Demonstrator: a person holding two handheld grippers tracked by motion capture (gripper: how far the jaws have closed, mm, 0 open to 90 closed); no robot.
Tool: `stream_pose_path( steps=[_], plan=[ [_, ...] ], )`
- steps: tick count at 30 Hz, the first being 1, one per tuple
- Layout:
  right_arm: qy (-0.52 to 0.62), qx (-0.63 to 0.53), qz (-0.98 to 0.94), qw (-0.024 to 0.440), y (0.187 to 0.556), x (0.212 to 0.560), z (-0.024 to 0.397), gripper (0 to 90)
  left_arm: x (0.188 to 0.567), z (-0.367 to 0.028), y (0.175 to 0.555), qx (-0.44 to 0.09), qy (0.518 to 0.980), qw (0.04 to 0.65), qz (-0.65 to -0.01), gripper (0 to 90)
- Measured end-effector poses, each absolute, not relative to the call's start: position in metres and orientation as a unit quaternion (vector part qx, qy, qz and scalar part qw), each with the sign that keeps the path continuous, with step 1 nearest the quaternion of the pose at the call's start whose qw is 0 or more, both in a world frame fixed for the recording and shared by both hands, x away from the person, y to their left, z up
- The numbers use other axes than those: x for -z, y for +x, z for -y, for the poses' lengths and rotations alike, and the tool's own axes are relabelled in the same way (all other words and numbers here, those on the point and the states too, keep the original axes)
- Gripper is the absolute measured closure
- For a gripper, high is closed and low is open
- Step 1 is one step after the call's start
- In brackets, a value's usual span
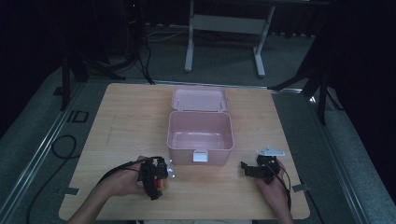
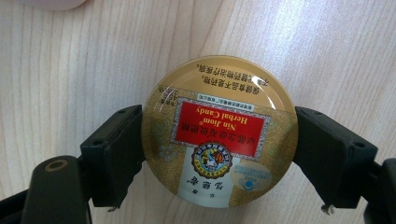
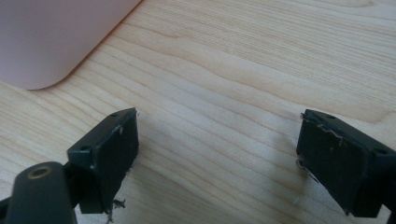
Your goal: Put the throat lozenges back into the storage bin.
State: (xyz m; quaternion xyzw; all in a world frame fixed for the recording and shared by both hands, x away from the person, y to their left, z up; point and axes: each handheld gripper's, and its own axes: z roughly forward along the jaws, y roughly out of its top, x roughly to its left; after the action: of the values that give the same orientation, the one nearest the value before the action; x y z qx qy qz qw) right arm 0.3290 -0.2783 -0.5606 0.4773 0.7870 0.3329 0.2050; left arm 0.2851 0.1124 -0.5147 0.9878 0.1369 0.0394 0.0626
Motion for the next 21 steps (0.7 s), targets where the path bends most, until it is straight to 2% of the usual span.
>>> stream_pose_path(
  steps=[21],
  plan=[
    [0.477,-0.333,-0.787,0.205,0.329,0.561,0.278,12.7,0.494,-0.118,0.289,-0.049,0.987,0.059,-0.139,20.7]
  ],
)
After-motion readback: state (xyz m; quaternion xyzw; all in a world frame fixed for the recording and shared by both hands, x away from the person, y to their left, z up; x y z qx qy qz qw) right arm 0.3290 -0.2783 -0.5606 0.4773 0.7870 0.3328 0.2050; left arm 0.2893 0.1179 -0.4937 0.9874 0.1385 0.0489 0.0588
